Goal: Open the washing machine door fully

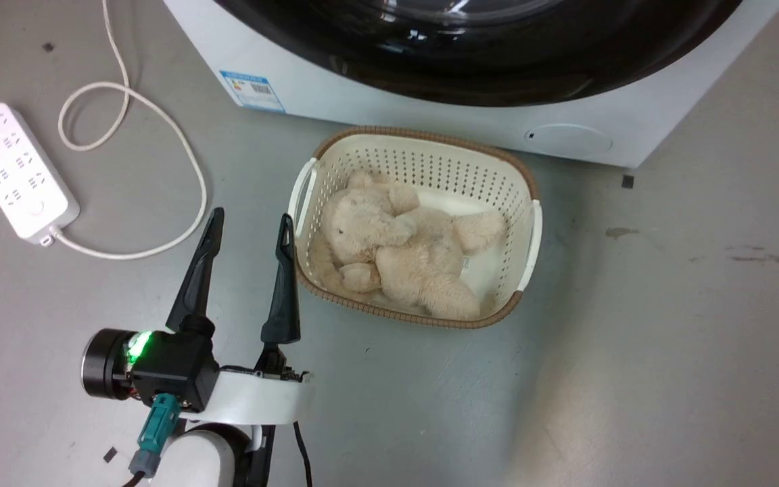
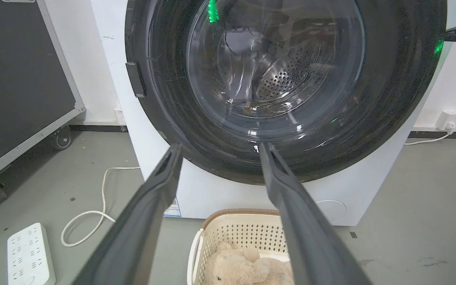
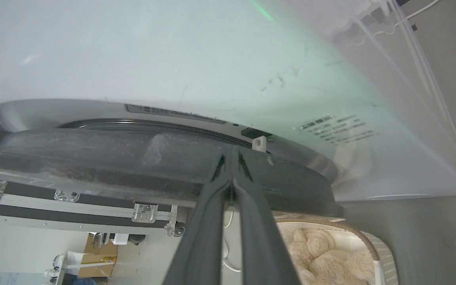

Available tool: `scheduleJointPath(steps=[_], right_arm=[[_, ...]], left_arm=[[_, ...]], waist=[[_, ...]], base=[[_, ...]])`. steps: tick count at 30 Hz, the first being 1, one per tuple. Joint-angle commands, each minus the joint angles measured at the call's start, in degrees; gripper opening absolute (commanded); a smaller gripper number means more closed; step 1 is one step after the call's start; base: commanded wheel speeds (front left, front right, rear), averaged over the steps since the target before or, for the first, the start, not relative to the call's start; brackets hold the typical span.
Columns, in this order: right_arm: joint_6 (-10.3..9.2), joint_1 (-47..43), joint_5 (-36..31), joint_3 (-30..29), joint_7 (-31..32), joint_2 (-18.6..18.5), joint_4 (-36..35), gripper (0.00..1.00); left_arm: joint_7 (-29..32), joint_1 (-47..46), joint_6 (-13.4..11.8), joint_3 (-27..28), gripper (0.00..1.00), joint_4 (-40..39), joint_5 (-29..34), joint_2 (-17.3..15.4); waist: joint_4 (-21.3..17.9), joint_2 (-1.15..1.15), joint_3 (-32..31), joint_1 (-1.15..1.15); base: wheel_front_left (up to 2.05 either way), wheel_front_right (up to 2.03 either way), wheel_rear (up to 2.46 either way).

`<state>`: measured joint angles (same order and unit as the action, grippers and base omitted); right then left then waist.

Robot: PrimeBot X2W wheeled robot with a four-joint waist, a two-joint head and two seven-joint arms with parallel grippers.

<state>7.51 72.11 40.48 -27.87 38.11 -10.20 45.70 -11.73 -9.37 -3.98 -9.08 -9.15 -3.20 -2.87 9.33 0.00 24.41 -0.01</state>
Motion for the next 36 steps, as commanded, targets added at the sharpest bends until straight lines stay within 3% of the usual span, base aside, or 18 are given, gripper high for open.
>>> scheduleJointPath(steps=[1, 10, 21, 36], right_arm=[[-0.01, 2.2, 1.1, -0.7, 0.7, -0.3, 1.0, 0.00], [-0.02, 8.3, 2.6, -4.4, 5.9, -0.6, 6.8, 0.00], [-0.02, 5.8, 4.3, -7.4, 14.6, 0.4, 10.2, 0.00], [-0.02, -11.8, 7.3, -7.0, 27.3, 7.2, 0.4, 0.00]], left_arm=[[-0.6, -0.8, -0.5, -0.3, 1.00, -0.4, -0.2, 0.0], [-1.7, -2.0, -1.2, -1.3, 1.00, -1.2, -0.8, 0.0], [-3.0, -1.9, -1.8, -2.2, 1.00, -1.4, -1.7, 0.0], [-3.3, 2.5, -0.9, -0.8, 1.00, 0.1, -2.0, 0.0]], waist=[[0.3, 0.00, 0.4, 0.00], [1.4, 0.00, 2.2, 0.00], [0.8, 0.00, -0.8, 0.01], [-1.1, 0.00, -9.2, 0.01]], base=[[0.00, 0.00, 0.00], [0.00, 0.00, 0.00], [0.00, 0.00, 0.00], [0.00, 0.00, 0.00]])
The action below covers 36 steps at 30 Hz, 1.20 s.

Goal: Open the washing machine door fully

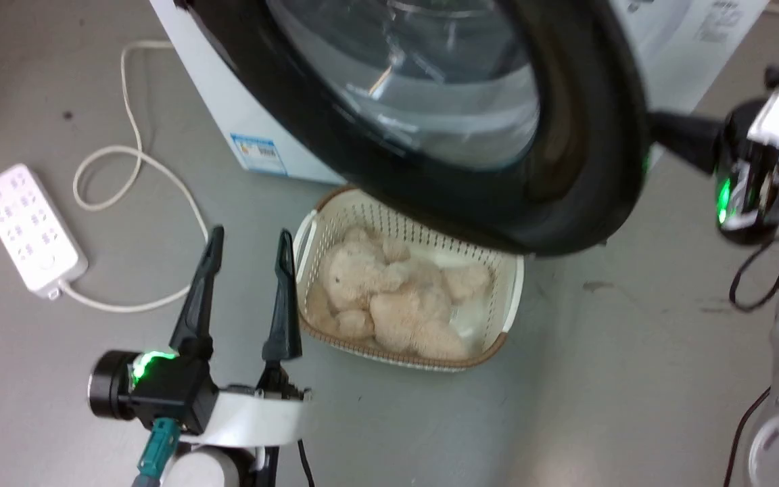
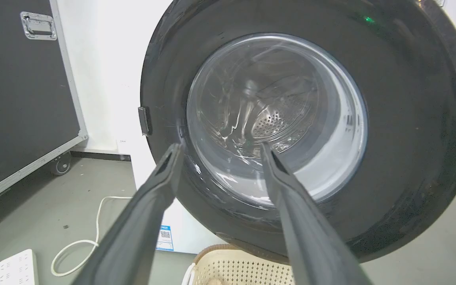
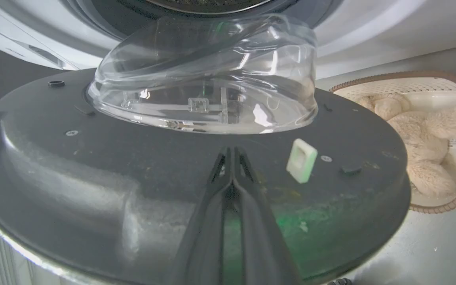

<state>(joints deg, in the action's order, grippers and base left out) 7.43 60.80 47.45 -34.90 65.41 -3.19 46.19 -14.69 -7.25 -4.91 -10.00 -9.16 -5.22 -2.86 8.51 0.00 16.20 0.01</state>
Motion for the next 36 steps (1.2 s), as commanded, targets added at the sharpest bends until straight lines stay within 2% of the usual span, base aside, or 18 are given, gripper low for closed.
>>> scheduleJointPath(steps=[1, 4, 8, 16, 22, 26, 27, 28, 29, 33, 36], right_arm=[[0.06, -1.6, 1.9, 0.9, 1.2, 0.2, -0.5, 0.00], [0.06, -5.1, 8.7, 6.6, 3.4, 0.3, -0.1, 0.00], [0.06, -10.4, 18.7, 16.6, 3.4, 0.3, -1.0, 0.00], [0.06, -21.8, 37.2, 39.6, -3.0, 0.3, -8.9, 0.00], [0.06, -26.1, 43.9, 50.9, -9.8, 0.3, -13.9, 0.00], [0.06, -26.6, 44.5, 53.7, -14.3, 0.3, -15.3, 0.00], [0.06, -26.6, 44.2, 53.6, -15.6, 0.3, -15.4, 0.24], [0.06, -26.8, 43.9, 53.2, -16.7, 0.2, -15.5, 0.74], [0.06, -27.0, 43.5, 52.8, -17.9, -0.3, -15.8, 1.00], [0.06, -28.9, 40.8, 50.4, -23.6, -3.3, -18.6, 1.00], [0.06, -31.4, 33.9, 48.9, -31.6, -7.0, -24.2, 1.00]], left_arm=[[-0.3, 0.8, 0.4, 0.3, 1.00, 0.4, 0.0, 0.0], [-0.3, 2.4, 1.2, 0.6, 1.00, 2.0, -0.5, 0.0], [-0.3, 3.9, 2.3, 0.8, 1.00, 3.6, -1.9, 0.0], [-0.3, 6.6, 4.7, 1.1, 1.00, 6.4, -3.1, 0.0], [-0.3, 7.0, 6.0, 1.1, 1.00, 7.9, -3.7, 0.0], [-0.3, 6.9, 6.2, 1.3, 1.00, 8.5, -3.8, 0.0], [-0.3, 7.0, 6.2, 1.4, 1.00, 8.6, -4.0, 0.0], [-0.3, 7.0, 6.3, 1.5, 1.00, 8.5, -4.4, 0.0], [-0.3, 6.9, 6.4, 1.7, 1.00, 8.4, -5.1, 0.0], [-0.3, 7.0, 6.9, 2.2, 1.00, 8.9, -6.2, 0.0], [-0.3, 7.2, 7.4, 2.7, 1.00, 9.6, -6.8, 0.0]], waist=[[-0.3, 0.00, -1.6, -0.01], [-0.2, 0.00, -3.6, -0.01], [-0.1, 0.00, -5.7, -0.01], [0.2, 0.00, -8.1, -0.01], [0.3, 0.00, -8.4, -0.01], [0.0, 0.00, -8.8, -0.01], [-0.1, 0.00, -8.9, -0.01], [-0.3, 0.00, -9.1, -0.01], [-0.4, 0.00, -9.4, -0.01], [-1.5, 0.00, -10.6, -0.01], [-2.8, 0.00, -11.6, -0.01]], base=[[0.00, 0.00, 0.00], [0.00, 0.00, 0.00], [0.00, 0.00, 0.00], [0.00, 0.00, 0.00], [0.00, 0.00, 0.00], [0.00, 0.00, 0.00], [0.00, 0.00, 0.00], [0.00, 0.00, 0.00], [0.00, 0.00, 0.00], [0.00, 0.00, 0.00], [0.00, 0.00, 0.00]])
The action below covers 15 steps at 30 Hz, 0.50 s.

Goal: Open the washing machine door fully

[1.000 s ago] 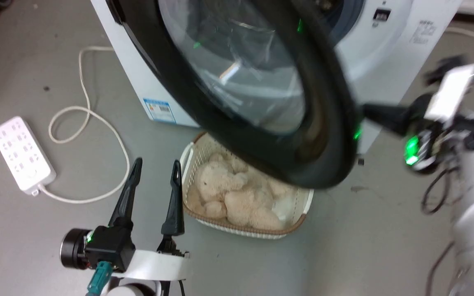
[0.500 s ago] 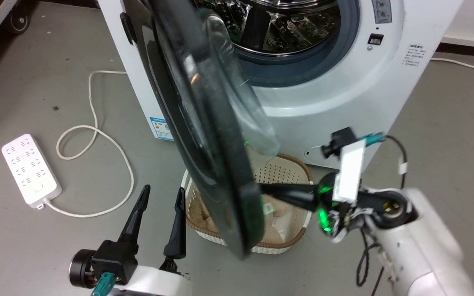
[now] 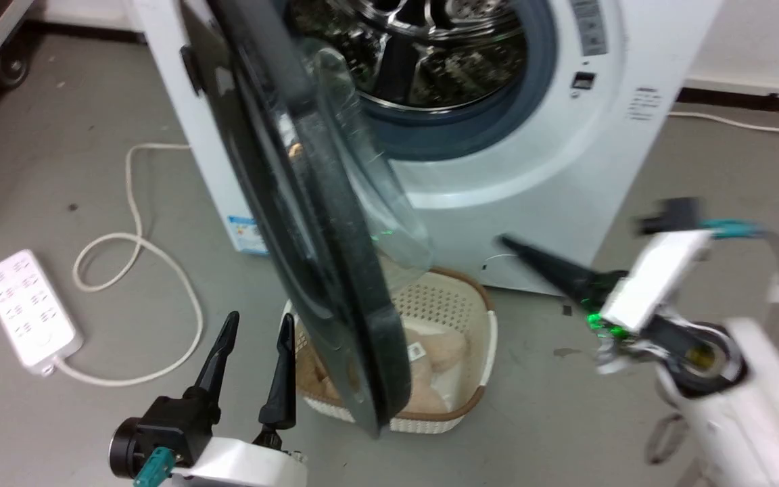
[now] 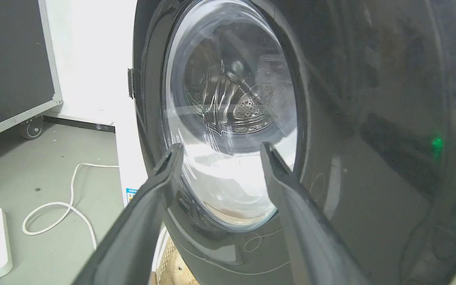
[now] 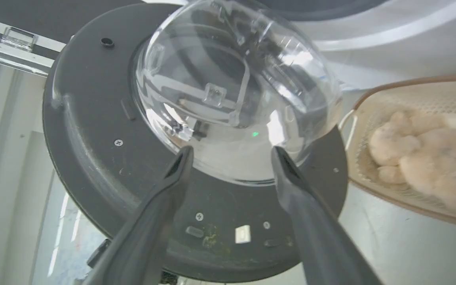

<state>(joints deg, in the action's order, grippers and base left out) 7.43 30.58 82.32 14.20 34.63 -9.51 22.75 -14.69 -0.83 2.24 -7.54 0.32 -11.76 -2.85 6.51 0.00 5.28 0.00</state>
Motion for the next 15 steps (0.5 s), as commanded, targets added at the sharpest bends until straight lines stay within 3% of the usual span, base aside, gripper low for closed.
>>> scheduleJointPath(steps=[1, 5, 8, 12, 15], right_arm=[[0.06, -2.4, -3.9, -0.6, -4.0, -2.0, -3.1, 1.00], [0.06, -7.6, -21.5, -0.7, -20.0, -9.0, -12.4, 1.00], [0.06, -12.5, -34.2, -1.9, -30.8, -12.1, -16.4, 1.00], [0.06, -19.1, -48.6, -7.1, -40.1, -11.0, -19.6, 1.00], [0.06, -23.9, -58.5, -10.5, -43.9, -7.8, -22.1, 1.00]], left_arm=[[-0.3, 0.8, 0.5, 0.4, 1.00, 0.4, -0.4, 0.0], [-0.3, 0.8, 1.5, 1.1, 1.00, 1.2, -1.3, 0.0], [-0.3, 1.0, 1.8, 2.1, 1.00, 1.8, -2.0, 0.0], [-0.3, 1.6, 2.0, 3.5, 1.00, 2.1, -2.7, -0.2], [-0.3, 2.5, 2.1, 3.9, 1.00, 2.2, -2.7, -0.6]], waist=[[-1.4, 0.00, -1.1, 0.00], [-3.1, 0.00, -2.7, 0.00], [-4.5, 0.00, -3.9, 0.00], [-6.3, 0.00, -5.0, 0.00], [-7.5, 0.00, -5.5, 0.00]], base=[[0.00, 0.00, 0.00], [0.00, 0.00, 0.00], [0.00, 0.00, 0.00], [0.00, 0.00, 0.00], [0.00, 0.00, 0.00]])
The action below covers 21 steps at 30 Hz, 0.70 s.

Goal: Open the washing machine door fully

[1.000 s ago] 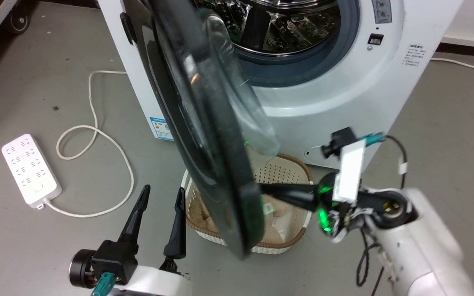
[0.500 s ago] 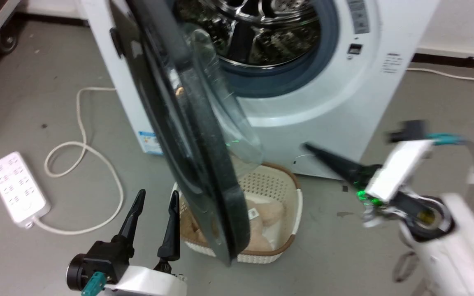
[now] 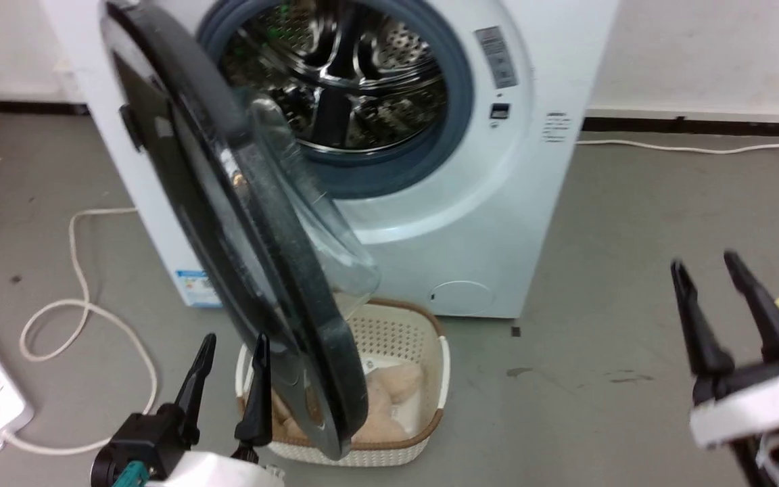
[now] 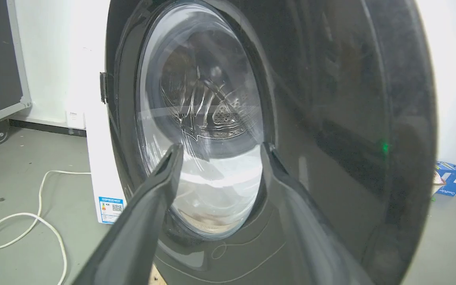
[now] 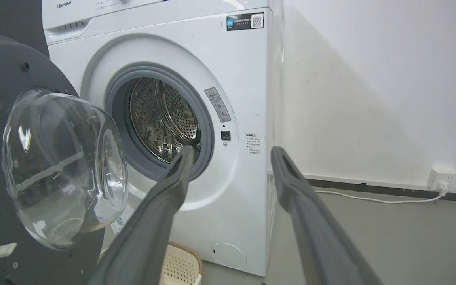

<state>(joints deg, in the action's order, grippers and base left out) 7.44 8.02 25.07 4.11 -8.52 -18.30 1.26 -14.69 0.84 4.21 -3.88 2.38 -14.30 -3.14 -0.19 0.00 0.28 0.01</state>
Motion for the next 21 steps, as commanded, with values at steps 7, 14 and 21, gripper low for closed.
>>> scheduleJointPath(steps=[7, 14, 21], right_arm=[[0.05, -11.3, -15.9, -5.8, -4.5, 12.0, -3.7, 1.00], [0.05, -15.4, -18.4, -4.6, -5.9, 15.2, -3.2, 1.00], [0.05, -14.8, -17.6, -3.7, -6.3, 15.4, -2.2, 1.00]], left_arm=[[-0.3, 2.6, -0.1, 0.2, 1.00, 1.1, 0.4, -1.5], [-0.3, 4.5, -0.9, -0.3, 1.00, 1.8, 1.1, -1.3], [-0.3, 4.3, -1.3, -0.8, 1.00, 2.4, 2.1, -1.1]], waist=[[-1.9, 0.00, -1.0, -0.01], [-1.6, 0.00, -1.5, -0.01], [-0.3, 0.00, -1.4, -0.01]], base=[[0.00, 0.00, 0.00], [0.00, 0.00, 0.00], [0.00, 0.00, 0.00]])
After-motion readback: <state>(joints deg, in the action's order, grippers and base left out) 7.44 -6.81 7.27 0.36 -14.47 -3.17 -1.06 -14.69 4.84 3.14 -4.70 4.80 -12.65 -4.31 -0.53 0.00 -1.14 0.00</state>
